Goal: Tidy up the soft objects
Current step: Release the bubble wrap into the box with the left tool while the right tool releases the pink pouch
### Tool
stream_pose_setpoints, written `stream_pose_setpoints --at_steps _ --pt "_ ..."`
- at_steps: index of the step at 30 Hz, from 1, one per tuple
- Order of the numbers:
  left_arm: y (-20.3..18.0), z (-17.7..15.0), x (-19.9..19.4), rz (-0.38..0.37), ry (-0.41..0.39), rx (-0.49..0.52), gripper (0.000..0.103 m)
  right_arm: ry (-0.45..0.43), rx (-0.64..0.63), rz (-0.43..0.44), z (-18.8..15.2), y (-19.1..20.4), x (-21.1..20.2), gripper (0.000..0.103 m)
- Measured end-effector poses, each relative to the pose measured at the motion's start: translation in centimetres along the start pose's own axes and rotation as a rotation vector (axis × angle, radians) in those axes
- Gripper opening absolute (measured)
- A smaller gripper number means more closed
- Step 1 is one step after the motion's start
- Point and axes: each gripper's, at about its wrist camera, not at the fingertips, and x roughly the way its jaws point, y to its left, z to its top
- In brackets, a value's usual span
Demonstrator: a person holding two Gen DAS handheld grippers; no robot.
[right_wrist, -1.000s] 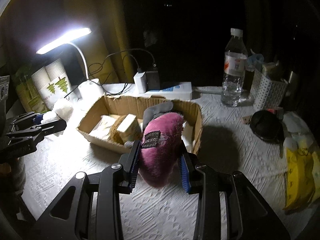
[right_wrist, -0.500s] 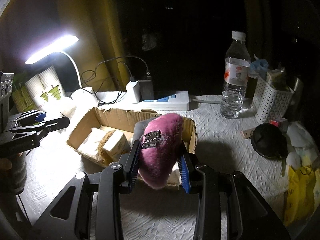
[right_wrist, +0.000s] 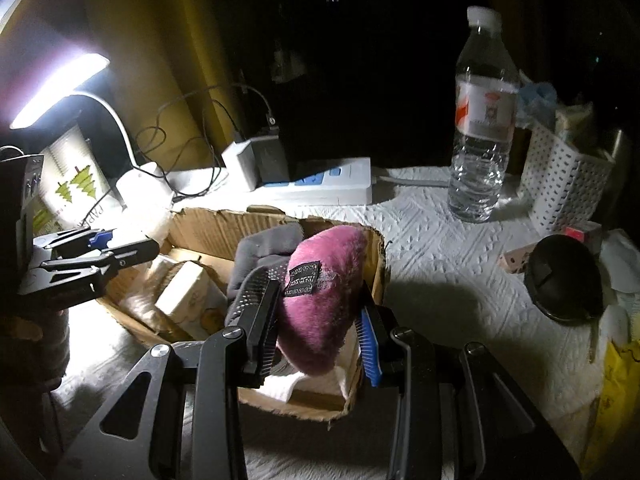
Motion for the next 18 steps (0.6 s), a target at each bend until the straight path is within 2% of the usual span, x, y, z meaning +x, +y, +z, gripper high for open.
stream_pose_setpoints --at_steps 4,11,15,16,18 --pt "0.0 -0.3 1.4 -0.010 0.036 0.008 0.043 0.006 -0.014 -0.010 -0.2 0.1 0.7 0.037" --pt "-0.5 -0.2 1.9 0.005 0.051 0.022 0.044 0.006 -0.023 -0.018 -0.2 0.2 0.9 0.038" --pt "-0.3 -0.2 1.6 0.012 0.050 0.010 0.052 0.010 -0.026 -0.027 -0.3 0.4 0.9 0.040" --pt "-0.3 -0.1 1.5 0.012 0.050 0.010 0.052 0.011 -0.025 -0.029 -0.3 0.5 0.8 0.041" --pt "-0.4 -0.1 1.2 0.015 0.046 0.012 0.053 0.012 -0.028 -0.039 -0.3 0.7 0.7 0.049"
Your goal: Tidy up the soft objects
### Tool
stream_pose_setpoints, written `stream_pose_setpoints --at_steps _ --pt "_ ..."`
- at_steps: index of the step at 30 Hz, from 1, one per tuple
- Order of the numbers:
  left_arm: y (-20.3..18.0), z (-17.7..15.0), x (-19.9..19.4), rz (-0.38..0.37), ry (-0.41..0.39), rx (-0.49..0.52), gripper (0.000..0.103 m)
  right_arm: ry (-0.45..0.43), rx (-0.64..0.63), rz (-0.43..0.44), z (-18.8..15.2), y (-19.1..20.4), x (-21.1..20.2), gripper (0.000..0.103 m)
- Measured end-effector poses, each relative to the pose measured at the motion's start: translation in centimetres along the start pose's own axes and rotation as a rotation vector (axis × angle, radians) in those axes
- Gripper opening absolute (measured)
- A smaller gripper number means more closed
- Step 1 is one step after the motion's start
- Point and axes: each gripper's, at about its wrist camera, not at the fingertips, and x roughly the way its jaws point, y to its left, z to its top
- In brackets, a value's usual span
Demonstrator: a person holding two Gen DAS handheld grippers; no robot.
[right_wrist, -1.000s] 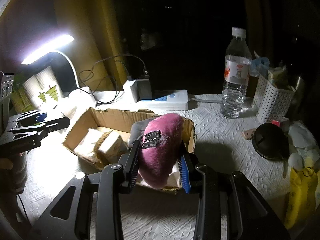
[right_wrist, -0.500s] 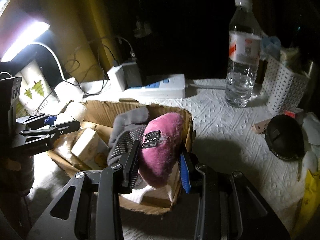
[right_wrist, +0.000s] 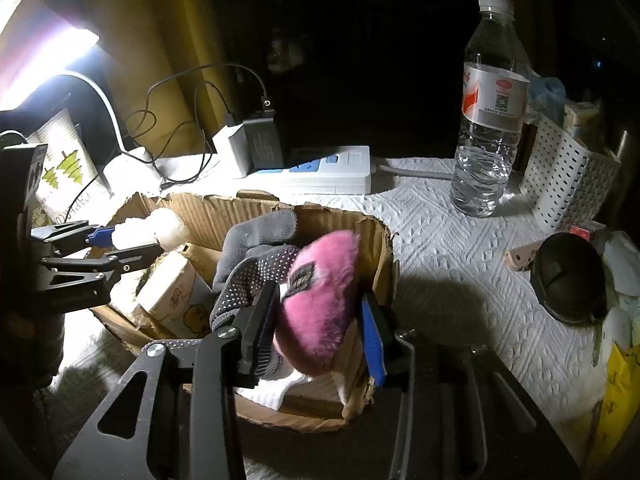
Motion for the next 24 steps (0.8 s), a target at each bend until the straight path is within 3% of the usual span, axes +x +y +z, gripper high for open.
stream_pose_setpoints --at_steps 3,7,24 --pt "-0.1 0.0 -0.5 0.000 -0.010 0.002 0.054 0.002 -0.002 -0.002 0.0 0.3 -0.2 0.054" --pt "0.1 0.0 -1.6 -0.006 -0.037 -0.003 0.066 -0.009 0.000 -0.010 0.1 0.7 -0.9 0.059" --pt "-0.3 -1.3 -7.5 -0.029 -0.110 -0.012 0.067 -0.053 -0.006 -0.013 -0.2 3.2 -4.7 0.059"
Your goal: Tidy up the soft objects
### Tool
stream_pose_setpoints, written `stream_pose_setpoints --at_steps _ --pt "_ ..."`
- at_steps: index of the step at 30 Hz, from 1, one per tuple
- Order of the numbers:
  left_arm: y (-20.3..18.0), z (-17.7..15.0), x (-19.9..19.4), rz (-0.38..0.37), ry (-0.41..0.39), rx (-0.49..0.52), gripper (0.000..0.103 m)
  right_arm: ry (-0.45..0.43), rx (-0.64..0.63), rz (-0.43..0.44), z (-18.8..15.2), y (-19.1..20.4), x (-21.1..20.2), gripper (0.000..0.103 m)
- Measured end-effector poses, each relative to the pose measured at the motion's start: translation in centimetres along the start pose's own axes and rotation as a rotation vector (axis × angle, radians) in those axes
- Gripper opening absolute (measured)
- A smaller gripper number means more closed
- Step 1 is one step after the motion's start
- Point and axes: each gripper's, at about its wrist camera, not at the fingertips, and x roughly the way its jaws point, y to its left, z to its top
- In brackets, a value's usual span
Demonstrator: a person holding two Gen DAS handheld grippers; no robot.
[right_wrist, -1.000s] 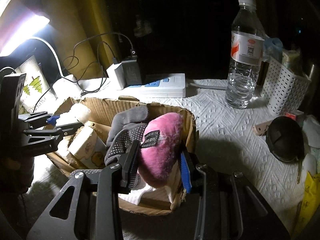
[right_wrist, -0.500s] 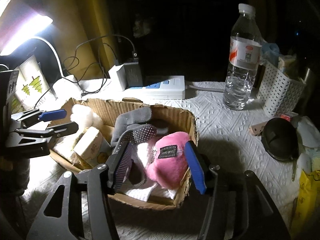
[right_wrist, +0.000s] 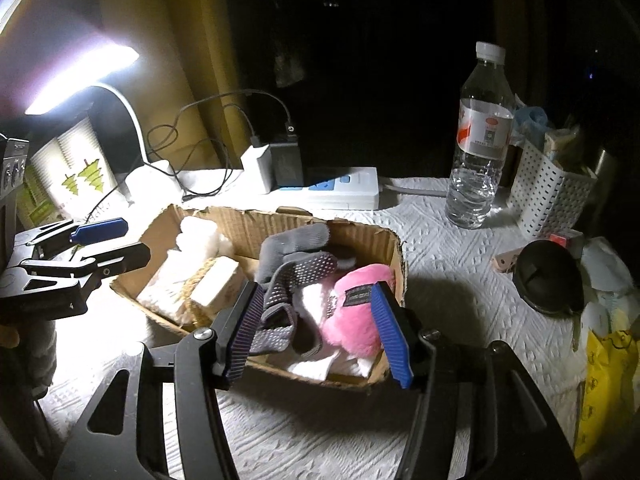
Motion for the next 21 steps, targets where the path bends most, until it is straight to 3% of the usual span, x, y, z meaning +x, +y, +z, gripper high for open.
stream_pose_setpoints --at_steps 21 --pt "-1.8 -2.0 -8.3 -0.028 -0.101 0.027 0.067 -0.074 -0.026 -0.025 -1.1 3.6 -6.9 0.059"
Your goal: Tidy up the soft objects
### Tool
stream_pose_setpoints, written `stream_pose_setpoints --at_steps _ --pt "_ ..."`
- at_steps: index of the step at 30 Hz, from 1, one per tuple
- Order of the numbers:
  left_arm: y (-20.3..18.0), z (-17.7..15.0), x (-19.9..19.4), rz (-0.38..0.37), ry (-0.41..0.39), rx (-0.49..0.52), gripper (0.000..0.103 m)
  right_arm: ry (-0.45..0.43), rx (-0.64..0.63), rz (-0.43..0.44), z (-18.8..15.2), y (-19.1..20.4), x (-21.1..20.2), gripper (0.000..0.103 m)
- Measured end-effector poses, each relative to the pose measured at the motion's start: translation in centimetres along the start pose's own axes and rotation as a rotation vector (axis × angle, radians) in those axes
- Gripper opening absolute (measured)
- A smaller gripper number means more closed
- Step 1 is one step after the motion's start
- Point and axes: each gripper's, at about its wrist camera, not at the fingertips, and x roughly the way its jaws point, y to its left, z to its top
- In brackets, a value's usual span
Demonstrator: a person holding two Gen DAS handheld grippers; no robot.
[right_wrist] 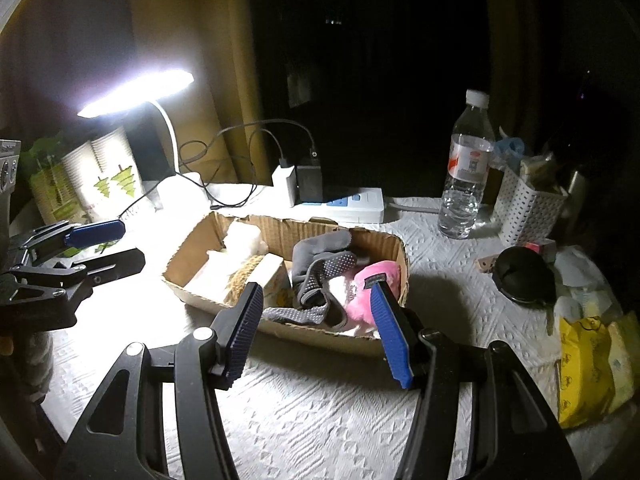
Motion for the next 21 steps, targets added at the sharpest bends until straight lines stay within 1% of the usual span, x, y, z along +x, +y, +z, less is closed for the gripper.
stream_pose_setpoints --at_steps 6,8,10,14,15,16,17,19,21 --pt "-0.7 -0.1 -2.6 -0.002 -0.040 0.003 0.068 -0.032 -0.009 -0.010 -0.1 1.0 -2.5 0.059" --pt "-0.9 -0.1 -3.5 -0.003 -0.055 -0.001 0.071 -0.043 -0.008 -0.014 -0.2 1.3 -3.4 0.059" --pt "-1.0 -0.2 -4.5 -0.003 -0.075 -0.008 0.078 -0.055 -0.009 -0.019 -0.2 1.6 -4.4 0.059" --pt "-1.5 -0.2 -6.6 -0.011 -0.107 -0.007 0.082 -0.071 -0.011 -0.026 -0.3 2.4 -6.3 0.060" --pt "-1.7 -0.2 -7.1 -0.014 -0.115 -0.004 0.086 -0.076 -0.010 -0.028 -0.3 2.6 -6.8 0.061" --pt "-2.0 -0.2 -7.7 -0.016 -0.125 -0.001 0.091 -0.083 -0.008 -0.030 -0.3 2.7 -7.3 0.066" --pt "-2.2 -0.3 -8.4 -0.019 -0.138 0.001 0.092 -0.094 -0.006 -0.032 -0.3 2.9 -8.0 0.071" --pt "-2.6 -0.3 -9.5 -0.018 -0.155 0.004 0.093 -0.113 -0.002 -0.037 -0.3 3.3 -9.1 0.076" --pt "-2.9 -0.4 -10.5 -0.011 -0.171 0.003 0.093 -0.127 -0.001 -0.044 -0.4 3.6 -10.1 0.077"
